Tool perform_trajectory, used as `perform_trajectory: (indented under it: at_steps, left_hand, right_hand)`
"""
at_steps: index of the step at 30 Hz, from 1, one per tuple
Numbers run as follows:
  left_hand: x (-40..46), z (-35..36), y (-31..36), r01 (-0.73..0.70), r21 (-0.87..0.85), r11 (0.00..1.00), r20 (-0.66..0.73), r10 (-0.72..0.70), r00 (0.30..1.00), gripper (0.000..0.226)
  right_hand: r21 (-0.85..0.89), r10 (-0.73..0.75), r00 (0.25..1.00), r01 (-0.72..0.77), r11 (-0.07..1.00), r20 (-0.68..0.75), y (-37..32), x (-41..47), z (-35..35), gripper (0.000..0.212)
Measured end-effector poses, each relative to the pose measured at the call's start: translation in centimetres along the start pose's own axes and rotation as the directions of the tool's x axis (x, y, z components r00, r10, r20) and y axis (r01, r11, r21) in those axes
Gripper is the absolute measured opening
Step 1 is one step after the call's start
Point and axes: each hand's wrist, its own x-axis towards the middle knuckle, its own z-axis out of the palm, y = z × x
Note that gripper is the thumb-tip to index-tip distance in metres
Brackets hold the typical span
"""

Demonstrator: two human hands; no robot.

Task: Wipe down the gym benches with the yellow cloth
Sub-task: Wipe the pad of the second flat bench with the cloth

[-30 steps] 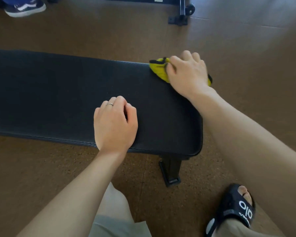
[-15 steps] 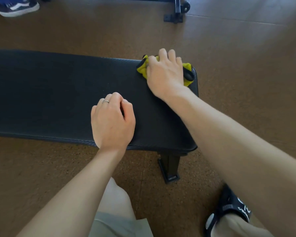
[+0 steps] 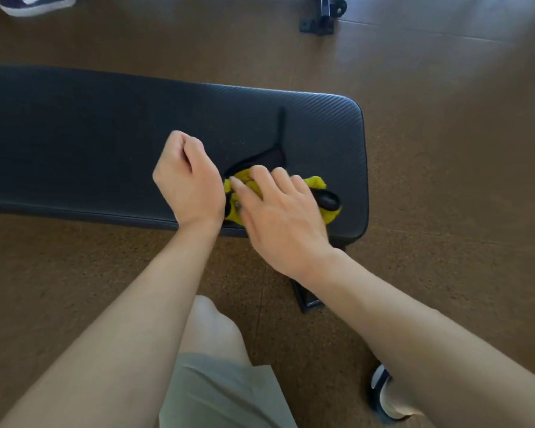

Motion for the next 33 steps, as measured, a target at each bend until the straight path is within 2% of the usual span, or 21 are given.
perform_trajectory:
  at_steps: [2, 4, 5, 7, 9, 13, 17, 21, 24, 26, 31, 33]
  left_hand:
    - [0.2, -0.4, 0.1, -0.001, -0.022, 1.000, 0.026, 0.002, 1.000, 0.027]
    - [0.6, -1.6, 0.0, -0.054, 0.051, 0.997, 0.106, 0.048, 0.993, 0.028]
    - [1.0, -2.3, -0.2, -0.120, 0.163, 0.979, 0.155, 0.095, 0.983, 0.029]
    - [2.0, -4.0, -1.2, -0.278, 0.412, 0.868, 0.241, 0.191, 0.952, 0.033]
    - [3.0, -5.2, -2.3, -0.343, 0.523, 0.780, 0.274, 0.227, 0.935, 0.034]
    - [2.7, -4.9, -2.9, -0.328, 0.529, 0.783, 0.259, 0.219, 0.941, 0.031]
    - [2.7, -5.4, -3.3, -0.339, 0.524, 0.781, 0.268, 0.227, 0.936, 0.030]
    - [2.7, -5.5, -3.2, -0.328, 0.530, 0.782, 0.264, 0.216, 0.940, 0.030]
    - [2.7, -5.4, -3.1, -0.321, 0.528, 0.786, 0.263, 0.208, 0.942, 0.030]
    - [2.7, -5.3, -3.1, -0.314, 0.533, 0.786, 0.254, 0.206, 0.945, 0.031]
    - [2.6, -5.2, -3.4, -0.317, 0.519, 0.794, 0.245, 0.217, 0.945, 0.030]
    - [2.6, -5.2, -3.5, -0.328, 0.525, 0.785, 0.244, 0.231, 0.942, 0.031]
  right_hand:
    - [-0.001, -0.043, 0.999, 0.043, 0.999, 0.009, 0.2, -0.1, 0.0, 0.045]
    - [0.008, -0.082, 0.997, 0.082, 0.997, 0.011, 1.8, -2.1, -0.5, 0.044]
    - [0.003, -0.085, 0.996, 0.085, 0.996, 0.011, 2.9, -3.6, -0.8, 0.043]
    - [-0.047, -0.083, 0.996, 0.084, 0.995, 0.032, 5.2, -6.3, -1.3, 0.043]
    - [-0.116, -0.098, 0.994, 0.104, 0.988, 0.058, 6.2, -7.4, -1.4, 0.045]
    - [-0.193, -0.223, 0.975, 0.218, 0.957, 0.000, 3.3, -3.9, -0.4, 0.050]
    - [-0.145, -0.295, 0.955, 0.288, 0.947, -0.028, -1.9, 0.6, 1.0, 0.051]
    - [-0.114, -0.376, 0.926, 0.376, 0.919, 0.026, 1.1, -1.8, -0.1, 0.049]
    - [-0.165, -0.347, 0.937, 0.349, 0.923, 0.042, 5.3, -4.9, -0.7, 0.048]
    - [-0.172, -0.318, 0.947, 0.320, 0.932, 0.040, 5.5, -5.1, -0.6, 0.049]
    - [-0.140, -0.354, 0.934, 0.344, 0.929, -0.051, 0.7, -0.3, 0.7, 0.049]
    - [-0.092, -0.314, 0.948, 0.309, 0.947, -0.053, -1.3, 2.1, 1.2, 0.048]
